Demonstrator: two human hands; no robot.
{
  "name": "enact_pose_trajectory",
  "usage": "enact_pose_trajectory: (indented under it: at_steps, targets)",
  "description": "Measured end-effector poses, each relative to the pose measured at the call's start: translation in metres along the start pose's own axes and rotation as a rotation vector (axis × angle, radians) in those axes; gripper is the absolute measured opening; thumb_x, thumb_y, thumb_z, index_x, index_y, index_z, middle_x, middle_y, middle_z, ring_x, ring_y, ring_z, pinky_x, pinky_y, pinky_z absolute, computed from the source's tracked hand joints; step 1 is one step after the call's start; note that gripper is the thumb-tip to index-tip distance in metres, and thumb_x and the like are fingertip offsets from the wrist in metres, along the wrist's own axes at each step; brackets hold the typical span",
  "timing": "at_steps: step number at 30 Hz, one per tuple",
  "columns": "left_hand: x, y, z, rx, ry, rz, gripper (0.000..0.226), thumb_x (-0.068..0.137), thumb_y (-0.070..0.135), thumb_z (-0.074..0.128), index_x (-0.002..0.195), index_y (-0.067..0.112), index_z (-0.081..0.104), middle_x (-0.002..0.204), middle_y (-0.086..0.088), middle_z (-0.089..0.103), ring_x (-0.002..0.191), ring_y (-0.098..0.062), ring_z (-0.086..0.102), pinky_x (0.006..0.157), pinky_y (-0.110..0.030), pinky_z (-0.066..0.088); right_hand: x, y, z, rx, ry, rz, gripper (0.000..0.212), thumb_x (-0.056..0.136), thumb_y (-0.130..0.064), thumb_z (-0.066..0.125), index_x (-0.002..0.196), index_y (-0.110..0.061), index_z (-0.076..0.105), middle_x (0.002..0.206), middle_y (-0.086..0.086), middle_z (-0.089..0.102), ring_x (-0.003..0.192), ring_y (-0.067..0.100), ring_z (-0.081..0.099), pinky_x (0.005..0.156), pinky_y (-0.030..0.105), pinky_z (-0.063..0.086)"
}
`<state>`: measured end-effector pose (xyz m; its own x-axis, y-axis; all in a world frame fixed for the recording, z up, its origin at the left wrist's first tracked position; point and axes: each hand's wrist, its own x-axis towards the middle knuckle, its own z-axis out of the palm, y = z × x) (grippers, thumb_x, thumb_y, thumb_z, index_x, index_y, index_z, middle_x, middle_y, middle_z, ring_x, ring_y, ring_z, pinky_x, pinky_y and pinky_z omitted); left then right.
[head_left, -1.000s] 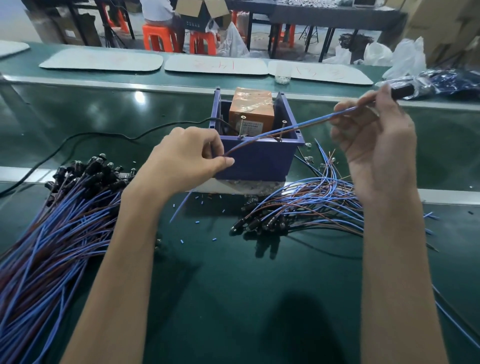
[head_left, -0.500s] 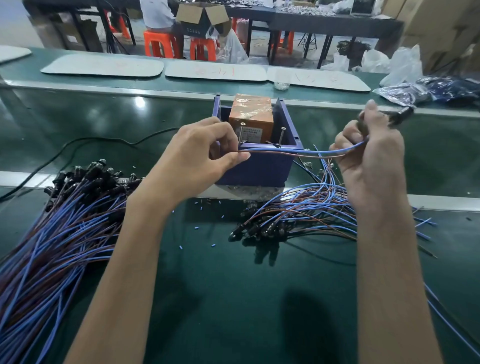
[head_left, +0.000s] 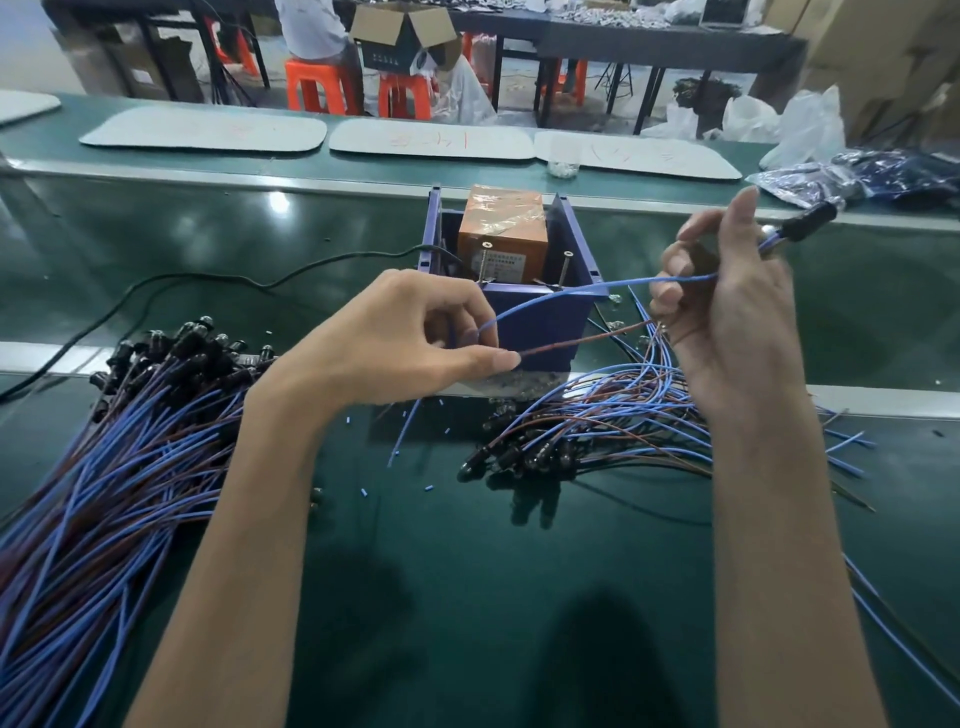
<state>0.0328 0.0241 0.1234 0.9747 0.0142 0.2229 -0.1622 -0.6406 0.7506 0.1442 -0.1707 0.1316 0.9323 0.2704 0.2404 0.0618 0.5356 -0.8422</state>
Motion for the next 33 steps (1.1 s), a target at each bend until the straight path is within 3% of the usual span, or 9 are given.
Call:
enact_pose_trajectory:
  at_steps: [6, 9, 13, 16, 20, 24, 28, 30, 33]
  targets:
    - [0.002, -0.001, 0.002, 0.025, -0.014, -0.018, 0.016, 0.08, 0.029, 0.077, 0.073, 0.019, 0.067, 0.057, 0.003, 0.053, 0.048, -0.008, 0.038, 0.049, -0.014, 0.031, -0.004, -0.001, 0.004, -0.049, 0.01, -0.001, 0.047, 0.103, -0.039, 0.035, 0.066, -0.02, 0.058, 0.051, -0.004, 0.052, 0.046, 0.007, 0.047, 0.04, 0.016, 0.036]
    - [0.002, 0.001, 0.004, 0.012, -0.089, -0.061, 0.015, 0.078, 0.034, 0.076, 0.08, 0.023, 0.067, 0.052, 0.006, 0.054, 0.048, -0.01, 0.041, 0.049, -0.014, 0.032, -0.005, -0.003, 0.007, -0.014, -0.032, -0.039, 0.054, 0.104, -0.043, 0.023, 0.07, -0.018, 0.055, 0.049, -0.004, 0.048, 0.042, 0.008, 0.039, 0.039, 0.016, 0.029]
    - [0.005, 0.008, 0.014, 0.024, -0.231, -0.108, 0.024, 0.075, 0.042, 0.077, 0.089, 0.026, 0.065, 0.049, 0.008, 0.057, 0.043, -0.007, 0.044, 0.046, -0.012, 0.031, -0.007, -0.005, 0.014, 0.125, -0.095, -0.127, 0.077, 0.101, -0.048, 0.005, 0.057, -0.02, 0.061, 0.042, -0.003, 0.04, 0.038, 0.012, 0.024, 0.043, 0.019, 0.019]
    - [0.007, 0.012, 0.024, 0.075, -0.299, -0.099, 0.017, 0.078, 0.04, 0.076, 0.086, 0.028, 0.067, 0.049, 0.007, 0.06, 0.043, -0.006, 0.047, 0.047, -0.016, 0.035, -0.01, -0.007, 0.021, 0.202, -0.118, -0.144, 0.081, 0.099, -0.051, 0.0, 0.054, -0.019, 0.06, 0.041, -0.003, 0.035, 0.038, 0.013, 0.023, 0.044, 0.019, 0.019]
    - [0.009, 0.012, 0.027, 0.121, -0.198, -0.038, 0.016, 0.087, 0.028, 0.07, 0.072, 0.026, 0.066, 0.047, 0.007, 0.06, 0.04, -0.004, 0.044, 0.044, -0.012, 0.031, -0.011, -0.011, 0.022, 0.248, -0.14, -0.114, 0.079, 0.1, -0.052, 0.003, 0.057, -0.015, 0.059, 0.042, -0.002, 0.036, 0.038, 0.012, 0.026, 0.044, 0.018, 0.022]
    - [0.009, 0.012, 0.025, 0.117, -0.056, -0.037, 0.015, 0.085, 0.032, 0.071, 0.085, 0.022, 0.061, 0.055, 0.008, 0.068, 0.045, 0.0, 0.05, 0.049, -0.012, 0.033, -0.012, -0.014, 0.021, 0.215, -0.122, -0.081, 0.071, 0.103, -0.047, 0.011, 0.061, -0.014, 0.058, 0.046, -0.001, 0.042, 0.038, 0.01, 0.03, 0.04, 0.017, 0.026]
    - [0.005, 0.016, 0.021, -0.009, -0.283, -0.073, 0.011, 0.087, 0.027, 0.07, 0.096, 0.028, 0.065, 0.062, 0.007, 0.071, 0.05, -0.008, 0.052, 0.051, -0.021, 0.038, -0.013, -0.015, 0.024, 0.242, -0.109, -0.062, 0.069, 0.103, -0.046, 0.014, 0.062, -0.012, 0.058, 0.05, 0.001, 0.048, 0.041, 0.01, 0.041, 0.04, 0.015, 0.033]
    - [0.005, 0.018, 0.019, -0.046, -0.329, -0.059, 0.009, 0.09, 0.02, 0.066, 0.095, 0.027, 0.068, 0.063, 0.005, 0.072, 0.049, -0.005, 0.052, 0.049, -0.016, 0.035, -0.013, -0.015, 0.027, 0.237, -0.127, -0.064, 0.071, 0.103, -0.046, 0.013, 0.06, -0.013, 0.059, 0.049, 0.002, 0.05, 0.04, 0.011, 0.042, 0.039, 0.014, 0.033]
    - [0.002, 0.02, 0.015, -0.09, -0.373, -0.071, 0.024, 0.088, 0.004, 0.059, 0.095, 0.024, 0.07, 0.066, 0.004, 0.073, 0.045, 0.0, 0.048, 0.043, -0.008, 0.03, -0.016, -0.015, 0.029, 0.202, -0.121, -0.077, 0.071, 0.103, -0.045, 0.014, 0.059, -0.015, 0.06, 0.048, 0.002, 0.05, 0.039, 0.011, 0.043, 0.038, 0.014, 0.033]
